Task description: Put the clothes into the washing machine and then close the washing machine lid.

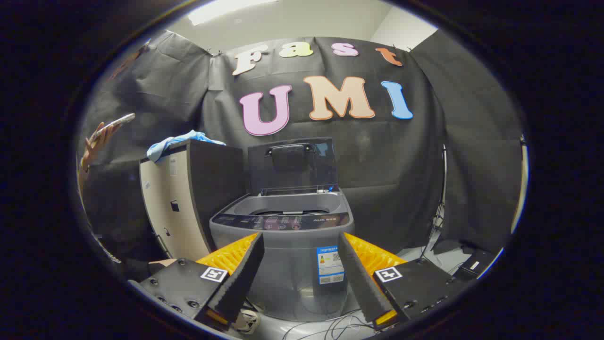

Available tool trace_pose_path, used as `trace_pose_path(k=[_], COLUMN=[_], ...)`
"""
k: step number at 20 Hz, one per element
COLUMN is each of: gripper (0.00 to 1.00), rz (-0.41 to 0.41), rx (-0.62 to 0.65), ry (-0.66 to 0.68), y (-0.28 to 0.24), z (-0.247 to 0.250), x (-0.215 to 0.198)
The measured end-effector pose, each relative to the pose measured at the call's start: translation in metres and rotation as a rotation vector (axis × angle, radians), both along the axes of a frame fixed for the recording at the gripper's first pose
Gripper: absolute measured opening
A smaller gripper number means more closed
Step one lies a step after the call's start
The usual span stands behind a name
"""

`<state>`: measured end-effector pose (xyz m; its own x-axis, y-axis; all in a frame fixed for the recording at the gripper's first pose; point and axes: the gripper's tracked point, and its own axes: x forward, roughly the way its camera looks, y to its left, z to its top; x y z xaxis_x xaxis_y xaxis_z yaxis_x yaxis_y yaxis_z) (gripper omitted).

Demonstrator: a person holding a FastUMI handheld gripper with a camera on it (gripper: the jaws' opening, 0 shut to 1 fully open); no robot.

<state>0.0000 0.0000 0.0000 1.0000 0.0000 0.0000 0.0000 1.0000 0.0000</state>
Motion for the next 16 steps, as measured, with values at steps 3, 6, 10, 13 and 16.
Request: trace_pose_path(k=[3, 6, 10, 13, 16], gripper=[0.97, 0.97, 0.96, 0.96, 0.97], rz=[0.001, 0.001, 0.002, 0.001, 0.001], rx=[-0.009, -0.012, -0.02, -0.031, -0.04], ry=[-0.003, -0.005, -0.007, -0.01, -0.013], y=[0.0009, 0.0008, 0.0015, 0.0019, 0.0032], z=[0.0006, 0.0015, 0.0016, 0.0019, 0.0023], x=[-0.0007, -0.0023, -0.0022, -0.0033, -0.0031])
